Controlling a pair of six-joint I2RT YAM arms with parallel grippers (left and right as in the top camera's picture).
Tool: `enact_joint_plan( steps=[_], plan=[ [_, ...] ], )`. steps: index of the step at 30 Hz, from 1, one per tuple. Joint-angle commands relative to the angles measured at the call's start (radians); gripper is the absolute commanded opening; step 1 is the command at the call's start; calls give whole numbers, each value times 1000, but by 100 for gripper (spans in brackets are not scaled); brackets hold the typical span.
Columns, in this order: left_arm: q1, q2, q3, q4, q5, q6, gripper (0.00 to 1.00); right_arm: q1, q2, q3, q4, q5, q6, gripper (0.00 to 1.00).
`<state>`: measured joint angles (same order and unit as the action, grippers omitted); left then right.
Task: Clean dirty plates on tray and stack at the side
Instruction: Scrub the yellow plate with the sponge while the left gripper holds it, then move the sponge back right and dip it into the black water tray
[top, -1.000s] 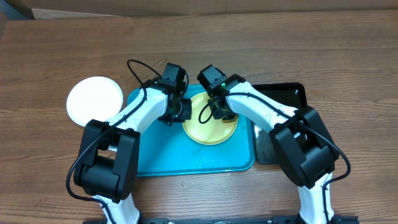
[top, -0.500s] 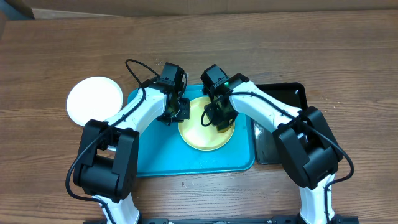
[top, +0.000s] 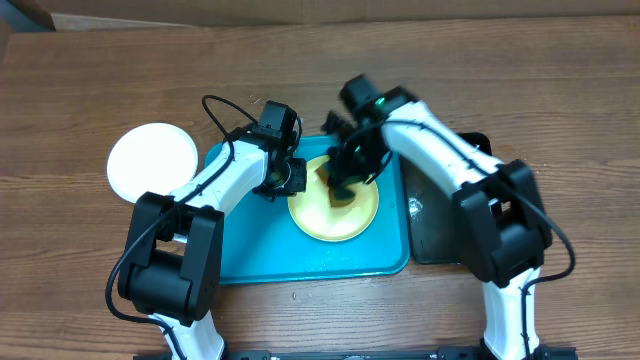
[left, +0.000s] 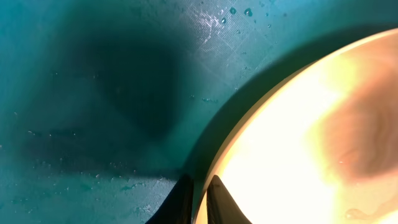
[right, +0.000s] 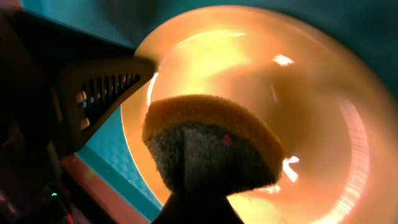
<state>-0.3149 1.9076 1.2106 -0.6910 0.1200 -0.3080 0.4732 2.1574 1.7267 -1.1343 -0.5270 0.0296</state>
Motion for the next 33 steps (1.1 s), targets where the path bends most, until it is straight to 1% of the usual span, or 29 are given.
enact_joint_plan(
  steps=[1, 8, 12, 16, 21, 26, 27, 28, 29, 30, 31, 33],
  plan=[
    [-6, -15, 4, 0, 11, -6, 11, -98, -58, 73, -90, -37, -44, 4],
    [-6, -15, 4, 1, 11, -6, 12, -296, -102, 80, -285, 143, -49, 4],
    [-6, -15, 4, 5, 11, -6, 12, -372, -102, 49, -299, 285, -13, 4],
    [-6, -15, 4, 8, 11, -6, 13, -402, -102, -11, -253, 390, 8, 4],
    [-6, -15, 4, 8, 11, -6, 13, -402, -102, -119, -134, 465, 9, 4],
    [-6, -15, 4, 8, 11, -6, 14, -402, -102, -225, 7, 534, 79, 4],
    [-6, -15, 4, 8, 11, -6, 14, -402, -102, -238, 24, 534, 79, 6],
    [-6, -15, 4, 8, 11, -6, 14, -402, -102, -256, 44, 534, 79, 11],
    [-6, -15, 4, 8, 11, -6, 14, -402, -102, -274, 65, 533, 79, 20],
    [-6, -15, 4, 8, 11, -6, 14, -402, -102, -287, 79, 533, 79, 31],
    [-6, -15, 4, 8, 11, -6, 14, -402, -102, -298, 89, 533, 79, 37],
    [-6, -15, 4, 8, 11, -6, 15, -402, -102, -303, 89, 533, 79, 39]
  ],
)
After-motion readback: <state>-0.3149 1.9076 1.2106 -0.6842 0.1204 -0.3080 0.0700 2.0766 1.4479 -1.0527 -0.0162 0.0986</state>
